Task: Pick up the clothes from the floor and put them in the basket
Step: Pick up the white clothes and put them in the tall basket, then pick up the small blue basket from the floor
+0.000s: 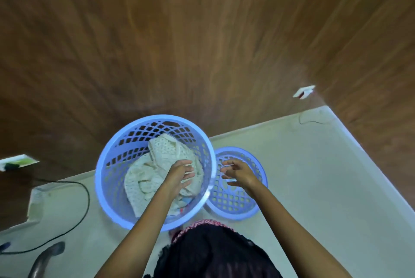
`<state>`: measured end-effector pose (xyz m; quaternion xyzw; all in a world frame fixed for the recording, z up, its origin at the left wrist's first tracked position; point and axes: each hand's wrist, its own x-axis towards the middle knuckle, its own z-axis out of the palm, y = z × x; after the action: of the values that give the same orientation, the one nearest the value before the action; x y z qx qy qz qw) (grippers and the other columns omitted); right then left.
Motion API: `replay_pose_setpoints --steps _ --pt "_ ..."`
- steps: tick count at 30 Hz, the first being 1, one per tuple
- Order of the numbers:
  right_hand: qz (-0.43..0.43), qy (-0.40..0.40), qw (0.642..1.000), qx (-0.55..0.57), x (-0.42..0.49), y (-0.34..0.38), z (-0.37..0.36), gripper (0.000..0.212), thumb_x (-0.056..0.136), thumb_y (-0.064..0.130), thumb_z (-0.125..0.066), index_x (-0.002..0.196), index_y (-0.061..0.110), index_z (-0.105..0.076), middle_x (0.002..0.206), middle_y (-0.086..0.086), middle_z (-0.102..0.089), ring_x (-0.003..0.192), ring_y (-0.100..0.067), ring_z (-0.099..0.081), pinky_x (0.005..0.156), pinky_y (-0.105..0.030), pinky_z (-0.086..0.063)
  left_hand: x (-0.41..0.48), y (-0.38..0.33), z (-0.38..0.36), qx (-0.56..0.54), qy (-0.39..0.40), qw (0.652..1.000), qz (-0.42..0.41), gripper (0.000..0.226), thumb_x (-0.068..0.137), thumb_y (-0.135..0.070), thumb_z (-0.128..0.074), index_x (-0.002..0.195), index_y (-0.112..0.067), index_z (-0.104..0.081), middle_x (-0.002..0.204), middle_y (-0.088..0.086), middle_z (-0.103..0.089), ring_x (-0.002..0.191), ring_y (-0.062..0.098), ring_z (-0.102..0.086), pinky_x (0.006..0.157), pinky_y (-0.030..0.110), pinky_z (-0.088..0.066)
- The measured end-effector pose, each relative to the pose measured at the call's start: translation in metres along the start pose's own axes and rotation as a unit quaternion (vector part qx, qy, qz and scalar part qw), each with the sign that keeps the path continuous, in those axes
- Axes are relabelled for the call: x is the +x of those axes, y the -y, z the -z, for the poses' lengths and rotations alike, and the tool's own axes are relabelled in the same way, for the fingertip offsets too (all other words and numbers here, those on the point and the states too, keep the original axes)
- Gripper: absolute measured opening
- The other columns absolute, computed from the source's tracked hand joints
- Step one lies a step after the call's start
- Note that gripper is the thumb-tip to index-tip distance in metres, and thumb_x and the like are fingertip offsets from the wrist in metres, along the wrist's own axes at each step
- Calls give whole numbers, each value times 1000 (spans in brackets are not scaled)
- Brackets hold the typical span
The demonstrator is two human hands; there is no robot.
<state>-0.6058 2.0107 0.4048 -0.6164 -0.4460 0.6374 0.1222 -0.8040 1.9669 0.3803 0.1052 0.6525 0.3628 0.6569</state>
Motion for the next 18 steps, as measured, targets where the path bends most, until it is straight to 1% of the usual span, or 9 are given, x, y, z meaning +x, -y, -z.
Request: replay_pose_setpoints --steps 3,5,8,10,12,13,15,17,18 --pt "-26 -29 999 38 -7 -36 48 17 89 9 -55 103 19 -59 106 -8 -65 94 -24 -64 74 -32 -50 -1 15 -62 41 36 998 5 20 94 -7 -40 104 -15 -55 103 11 -58 83 20 -61 75 31 -47" --pt "-48 -50 996 54 -12 -61 79 17 87 10 -58 101 19 -60 110 -11 -66 93 -24 -65 71 -30 -50 -4 31 -95 63 59 996 29 19 94 -6 -41 96 -18 -57 95 8 -60 78 17 -61 67 27 -46" --pt "-73 -93 990 83 -13 -99 129 21 84 2 -56 98 17 -60 101 -12 -66 80 -22 -64 64 -27 -47 1 61 -143 93 76 990 72 23 94 -4 -41 89 -21 -56 85 1 -59 76 15 -59 68 26 -44" --pt "-90 -112 986 88 -10 -126 155 24 82 -1 -57 93 20 -60 95 -10 -66 82 -24 -62 66 -29 -47 7 83 -165 124 83 984 99 23 94 -6 -42 87 -23 -55 83 -1 -59 74 13 -58 66 25 -42" --pt "-111 -113 984 86 -3 -152 175 24 81 -1 -58 94 19 -59 93 -10 -66 84 -26 -61 67 -30 -47 16 98 -181 135 72 980 126 19 93 -8 -46 86 -23 -55 81 -2 -57 71 12 -56 66 24 -41" --pt "-123 -104 984 81 5 -171 183 25 80 -1 -58 96 17 -58 94 -12 -65 83 -27 -60 66 -30 -46 27 111 -187 123 62 981 139 15 90 -9 -51 85 -23 -54 80 -1 -56 71 12 -54 66 24 -40" --pt "-133 -90 985 64 18 -196 192 28 73 2 -57 97 16 -57 93 -15 -64 80 -27 -58 64 -29 -43 49 128 -192 116 26 981 152 15 83 -8 -57 88 -22 -53 82 3 -54 71 15 -52 64 25 -38" --pt "-137 -85 986 32 35 -222 195 33 66 6 -59 98 16 -57 90 -13 -65 80 -25 -58 66 -28 -43 71 144 -190 135 -13 975 174 16 89 -5 -50 99 -18 -50 84 4 -53 72 14 -51 64 26 -39" --pt "-140 -82 987 6 49 -235 196 34 69 3 -62 101 14 -59 89 -11 -65 81 -24 -59 66 -26 -44 84 153 -188 143 -26 972 182 18 92 -4 -45 104 -17 -47 86 4 -52 73 14 -51 65 26 -40"
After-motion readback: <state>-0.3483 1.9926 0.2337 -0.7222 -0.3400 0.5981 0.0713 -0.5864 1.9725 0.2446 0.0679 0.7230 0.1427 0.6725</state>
